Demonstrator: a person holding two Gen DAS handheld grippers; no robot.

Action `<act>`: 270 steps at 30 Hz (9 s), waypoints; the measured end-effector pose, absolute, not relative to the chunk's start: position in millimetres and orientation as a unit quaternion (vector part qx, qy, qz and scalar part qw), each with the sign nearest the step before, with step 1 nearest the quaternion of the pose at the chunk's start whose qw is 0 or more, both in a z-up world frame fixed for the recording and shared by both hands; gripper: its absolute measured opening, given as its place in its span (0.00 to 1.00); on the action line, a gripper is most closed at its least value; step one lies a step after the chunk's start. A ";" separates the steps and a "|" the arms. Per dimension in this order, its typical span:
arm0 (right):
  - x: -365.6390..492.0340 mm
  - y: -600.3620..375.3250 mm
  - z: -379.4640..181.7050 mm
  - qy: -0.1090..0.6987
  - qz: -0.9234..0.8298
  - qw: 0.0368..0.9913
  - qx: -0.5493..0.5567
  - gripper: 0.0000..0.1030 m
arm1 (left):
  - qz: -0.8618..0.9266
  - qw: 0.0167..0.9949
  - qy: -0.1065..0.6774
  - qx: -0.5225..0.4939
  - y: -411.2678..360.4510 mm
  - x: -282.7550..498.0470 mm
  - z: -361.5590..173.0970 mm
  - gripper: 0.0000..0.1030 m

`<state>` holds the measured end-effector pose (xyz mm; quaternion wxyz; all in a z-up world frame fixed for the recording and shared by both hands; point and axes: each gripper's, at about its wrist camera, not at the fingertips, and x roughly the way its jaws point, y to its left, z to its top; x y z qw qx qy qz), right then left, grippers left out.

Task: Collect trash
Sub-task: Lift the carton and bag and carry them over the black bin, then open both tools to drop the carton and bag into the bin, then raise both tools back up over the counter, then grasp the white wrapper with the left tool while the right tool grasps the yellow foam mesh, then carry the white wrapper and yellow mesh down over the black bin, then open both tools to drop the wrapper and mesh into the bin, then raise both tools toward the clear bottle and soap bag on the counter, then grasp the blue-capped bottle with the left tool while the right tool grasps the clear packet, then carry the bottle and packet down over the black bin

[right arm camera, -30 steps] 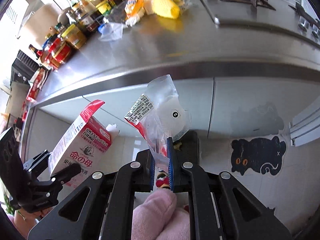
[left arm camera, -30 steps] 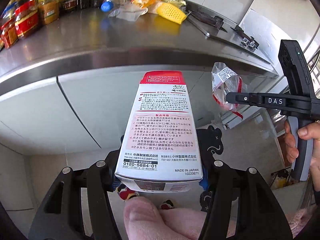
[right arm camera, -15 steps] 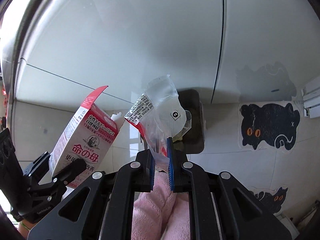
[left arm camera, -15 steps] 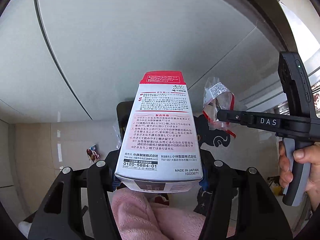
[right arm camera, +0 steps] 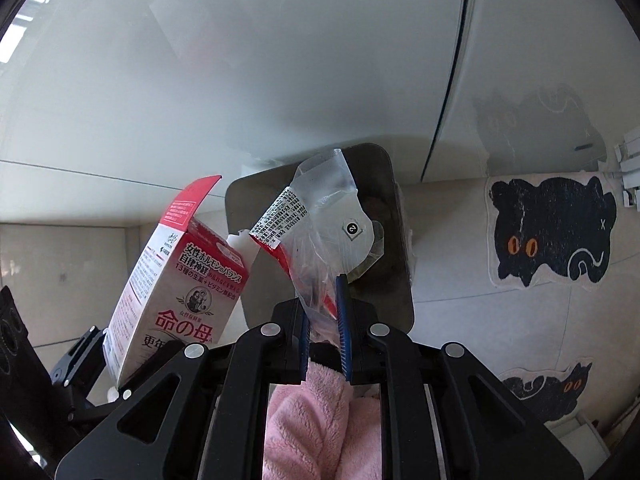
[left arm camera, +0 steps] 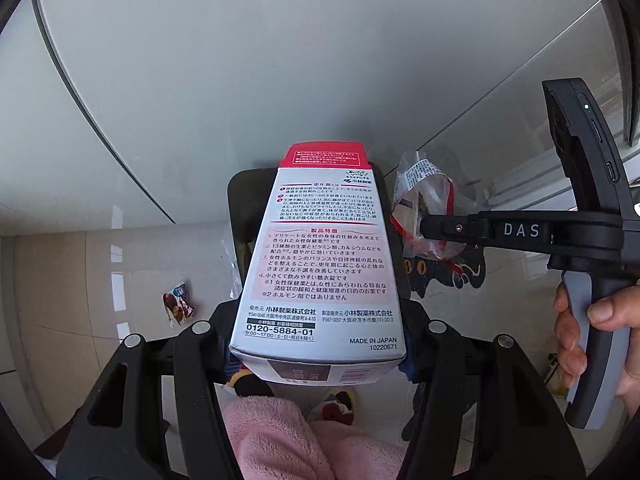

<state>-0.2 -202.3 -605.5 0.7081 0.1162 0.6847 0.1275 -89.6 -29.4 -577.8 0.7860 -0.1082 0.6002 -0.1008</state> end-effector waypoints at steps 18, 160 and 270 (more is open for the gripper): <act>9.8 -228.1 -573.5 0.667 0.104 0.714 0.186 0.73 | -0.088 0.802 0.586 -0.076 -32.7 -72.3 -538.1 0.92; -34.9 -204.2 -512.2 0.631 0.145 0.761 0.044 0.97 | -0.088 0.815 0.565 -0.094 -35.4 -21.0 -439.1 0.91; -60.9 -220.0 -364.3 0.572 0.220 0.790 0.012 0.02 | -0.082 0.874 0.477 -0.048 2.7 -68.9 -277.9 0.28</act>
